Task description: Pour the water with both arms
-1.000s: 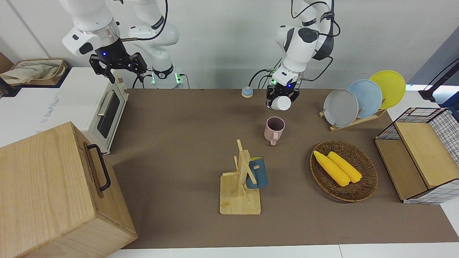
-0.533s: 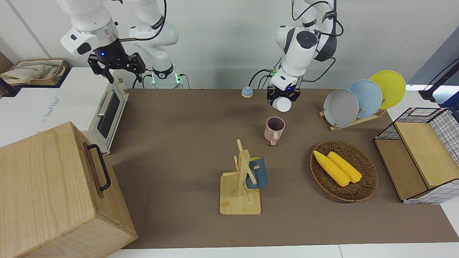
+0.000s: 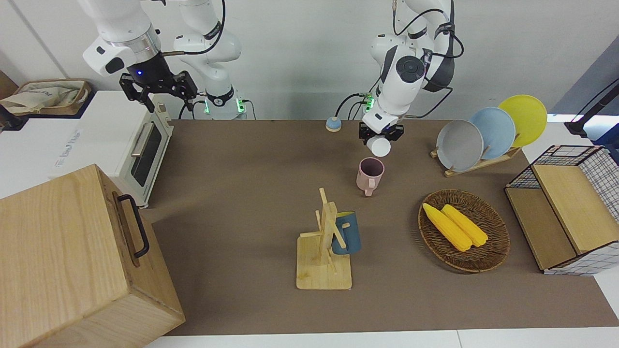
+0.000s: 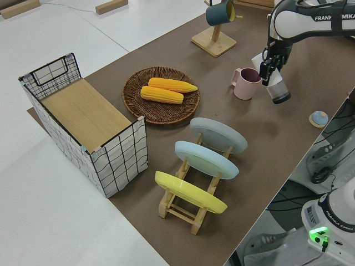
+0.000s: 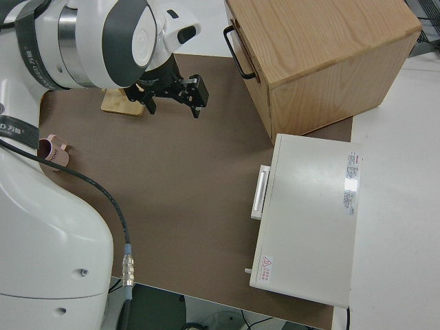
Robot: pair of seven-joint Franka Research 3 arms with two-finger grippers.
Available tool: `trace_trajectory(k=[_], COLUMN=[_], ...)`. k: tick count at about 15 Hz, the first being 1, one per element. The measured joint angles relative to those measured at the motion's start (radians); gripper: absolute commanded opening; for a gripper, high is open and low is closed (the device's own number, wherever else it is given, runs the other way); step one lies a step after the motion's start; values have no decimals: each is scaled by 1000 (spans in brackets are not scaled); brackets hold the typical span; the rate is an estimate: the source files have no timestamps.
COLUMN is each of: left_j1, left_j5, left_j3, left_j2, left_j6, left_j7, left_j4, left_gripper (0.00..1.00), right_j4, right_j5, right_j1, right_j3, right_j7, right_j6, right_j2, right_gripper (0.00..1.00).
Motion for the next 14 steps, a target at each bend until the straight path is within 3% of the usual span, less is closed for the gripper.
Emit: trace_trajectory(k=[9, 14], left_j1=[0, 0], left_j5=[4, 14], left_j3=[-1, -1], left_j2=[52, 97], left_j6=[-47, -149], left_j7=[-1, -1], left_j4=[30, 103], left_gripper=[0, 0], right_j4=[0, 0], right_j5=[0, 0], right_j1=[0, 0], right_j3=[1, 2], right_j7=[0, 0], right_j6=[0, 0], right_j2=[0, 0], right_gripper=[987, 987])
